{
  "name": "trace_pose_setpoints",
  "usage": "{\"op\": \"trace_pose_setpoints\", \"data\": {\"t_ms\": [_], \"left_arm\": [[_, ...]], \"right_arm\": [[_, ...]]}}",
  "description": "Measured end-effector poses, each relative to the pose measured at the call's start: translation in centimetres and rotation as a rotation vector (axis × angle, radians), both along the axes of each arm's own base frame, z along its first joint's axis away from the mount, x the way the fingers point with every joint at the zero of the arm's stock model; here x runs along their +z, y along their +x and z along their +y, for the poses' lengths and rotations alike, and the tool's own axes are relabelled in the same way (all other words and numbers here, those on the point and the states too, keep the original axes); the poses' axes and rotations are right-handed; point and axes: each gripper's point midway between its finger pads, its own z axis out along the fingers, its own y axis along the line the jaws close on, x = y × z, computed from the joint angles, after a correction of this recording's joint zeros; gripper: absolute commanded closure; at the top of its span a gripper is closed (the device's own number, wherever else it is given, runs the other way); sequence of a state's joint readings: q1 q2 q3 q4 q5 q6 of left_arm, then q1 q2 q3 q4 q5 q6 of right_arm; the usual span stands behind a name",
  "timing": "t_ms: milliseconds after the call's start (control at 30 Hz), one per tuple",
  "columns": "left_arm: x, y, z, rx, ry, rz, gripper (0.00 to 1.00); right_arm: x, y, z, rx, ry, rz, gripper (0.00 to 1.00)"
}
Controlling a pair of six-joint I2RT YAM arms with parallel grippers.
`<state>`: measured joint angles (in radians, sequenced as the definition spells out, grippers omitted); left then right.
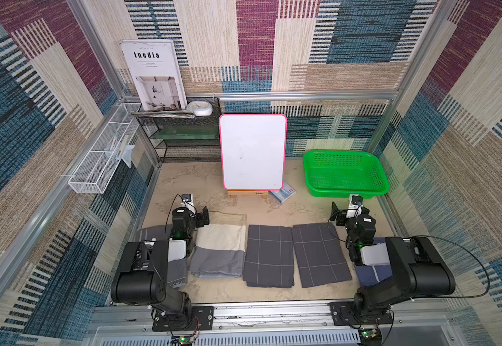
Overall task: Put the folded pillowcase in the basket
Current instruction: Move the basket to the center of the board.
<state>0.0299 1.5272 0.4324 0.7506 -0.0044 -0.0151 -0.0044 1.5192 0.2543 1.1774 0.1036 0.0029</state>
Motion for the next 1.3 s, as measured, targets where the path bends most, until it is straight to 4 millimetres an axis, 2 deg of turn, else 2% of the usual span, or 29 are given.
{"op": "trace_pose_setpoints", "data": {"t_ms": [733, 833, 900, 1000, 1100, 1167, 1300], "left_arm": [[0.0, 0.0, 0.1, 0.002, 0.0, 0.0, 0.01], [0.3, -0.1, 0.1, 0.002, 0.0, -0.003, 0.01], [1.7, -0.5, 0.0, 0.011, 0.007, -0.02, 0.01], [5.9, -1.2, -0.4, 0.036, 0.025, -0.103, 0.01], [9.1, -3.0, -1.9, 0.042, 0.006, -0.194, 0.01], [10.8, -3.8, -2.7, 0.049, -0.043, -0.217, 0.01], [15.4, -4.3, -2.0, 0.143, -0.215, -0.281, 0.01]], "right_arm": [[0.1, 0.0, 0.0, 0.0, 0.0, -0.001, 0.0], [0.7, 0.0, 0.3, 0.018, -0.009, -0.002, 0.0], [2.6, 0.6, 0.6, 0.031, -0.015, -0.023, 0.0], [6.6, 1.1, 0.9, 0.037, -0.001, -0.082, 0.0], [10.0, 0.7, 1.0, 0.034, 0.053, -0.126, 0.0], [12.1, 0.6, 1.3, 0.048, 0.108, -0.149, 0.0], [16.1, 1.2, 1.3, 0.027, 0.288, -0.162, 0.0]]}}
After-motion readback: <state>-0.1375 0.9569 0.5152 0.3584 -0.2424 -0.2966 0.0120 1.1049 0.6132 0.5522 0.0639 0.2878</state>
